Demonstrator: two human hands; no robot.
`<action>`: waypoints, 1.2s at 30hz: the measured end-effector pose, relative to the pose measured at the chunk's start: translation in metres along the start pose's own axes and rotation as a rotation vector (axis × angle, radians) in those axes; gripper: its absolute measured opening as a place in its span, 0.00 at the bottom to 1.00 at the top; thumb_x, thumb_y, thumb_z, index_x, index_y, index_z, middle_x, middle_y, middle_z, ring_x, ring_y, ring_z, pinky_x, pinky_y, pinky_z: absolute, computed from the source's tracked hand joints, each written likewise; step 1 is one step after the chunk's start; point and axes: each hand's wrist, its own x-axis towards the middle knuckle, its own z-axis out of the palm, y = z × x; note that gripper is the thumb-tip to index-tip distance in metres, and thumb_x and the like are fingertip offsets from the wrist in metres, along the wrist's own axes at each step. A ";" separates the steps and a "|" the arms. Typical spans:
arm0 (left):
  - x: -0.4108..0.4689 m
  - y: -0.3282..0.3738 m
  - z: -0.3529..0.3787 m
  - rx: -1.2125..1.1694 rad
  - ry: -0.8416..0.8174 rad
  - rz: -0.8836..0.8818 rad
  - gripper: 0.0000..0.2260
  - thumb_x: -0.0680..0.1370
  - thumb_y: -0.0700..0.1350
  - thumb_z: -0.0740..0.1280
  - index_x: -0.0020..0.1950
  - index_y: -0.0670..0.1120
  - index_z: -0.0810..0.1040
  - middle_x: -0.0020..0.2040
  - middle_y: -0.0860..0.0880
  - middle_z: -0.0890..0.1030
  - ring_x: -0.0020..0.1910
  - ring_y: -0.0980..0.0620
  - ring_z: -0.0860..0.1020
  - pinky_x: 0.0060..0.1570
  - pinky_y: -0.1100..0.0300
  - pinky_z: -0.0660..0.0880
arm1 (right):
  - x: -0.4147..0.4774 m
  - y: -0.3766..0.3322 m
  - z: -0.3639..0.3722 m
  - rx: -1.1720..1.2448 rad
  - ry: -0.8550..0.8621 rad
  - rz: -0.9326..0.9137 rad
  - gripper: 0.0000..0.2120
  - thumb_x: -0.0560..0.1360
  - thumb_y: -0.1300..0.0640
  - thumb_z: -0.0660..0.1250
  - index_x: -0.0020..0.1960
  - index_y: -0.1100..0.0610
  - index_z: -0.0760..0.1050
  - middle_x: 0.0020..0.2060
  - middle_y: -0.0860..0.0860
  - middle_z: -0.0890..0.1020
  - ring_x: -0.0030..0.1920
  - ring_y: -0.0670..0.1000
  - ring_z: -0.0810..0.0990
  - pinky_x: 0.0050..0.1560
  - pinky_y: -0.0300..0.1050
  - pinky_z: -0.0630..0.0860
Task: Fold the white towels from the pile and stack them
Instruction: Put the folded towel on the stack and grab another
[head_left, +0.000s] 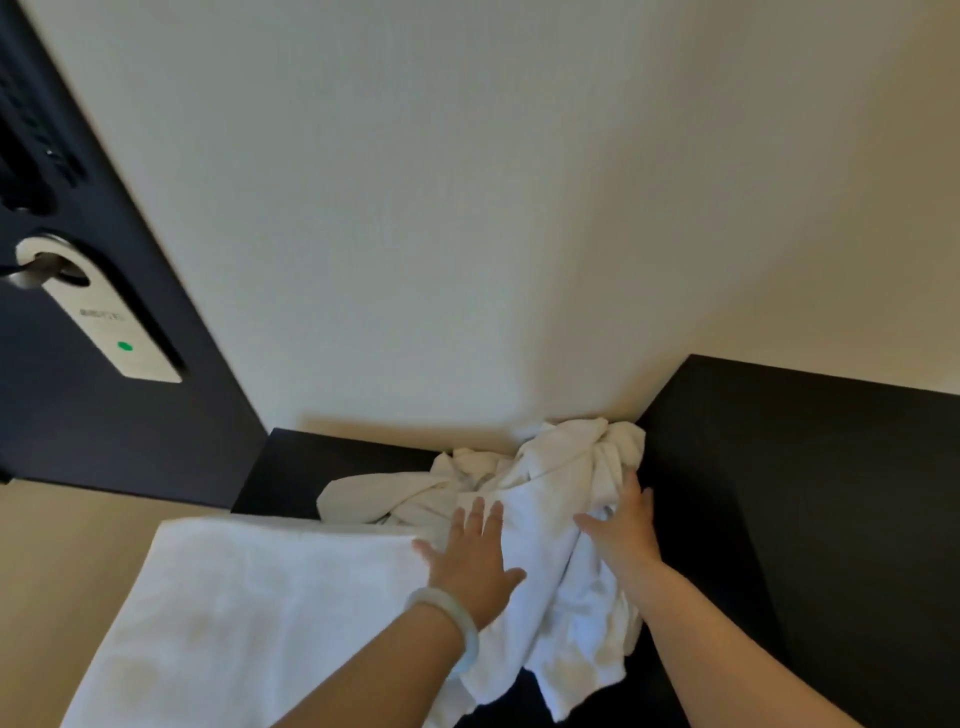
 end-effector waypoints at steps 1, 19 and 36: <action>0.004 0.008 0.003 0.039 -0.023 -0.051 0.37 0.81 0.62 0.56 0.80 0.50 0.38 0.80 0.51 0.38 0.79 0.46 0.40 0.69 0.27 0.48 | 0.003 0.003 0.003 -0.041 -0.025 0.024 0.43 0.75 0.51 0.73 0.79 0.47 0.48 0.76 0.57 0.58 0.73 0.63 0.64 0.70 0.58 0.67; -0.027 0.060 -0.117 -0.824 0.426 -0.020 0.09 0.79 0.42 0.69 0.55 0.39 0.78 0.49 0.47 0.80 0.51 0.47 0.78 0.47 0.61 0.73 | -0.061 -0.083 -0.209 0.829 -0.081 -0.300 0.12 0.78 0.72 0.60 0.45 0.62 0.80 0.26 0.51 0.78 0.28 0.47 0.69 0.28 0.36 0.67; -0.097 0.432 -0.168 -0.527 0.153 0.626 0.22 0.81 0.42 0.65 0.75 0.44 0.66 0.69 0.43 0.73 0.66 0.47 0.73 0.62 0.56 0.69 | -0.062 0.084 -0.513 0.792 0.390 -0.085 0.13 0.75 0.71 0.66 0.60 0.66 0.76 0.46 0.57 0.79 0.50 0.55 0.81 0.56 0.52 0.79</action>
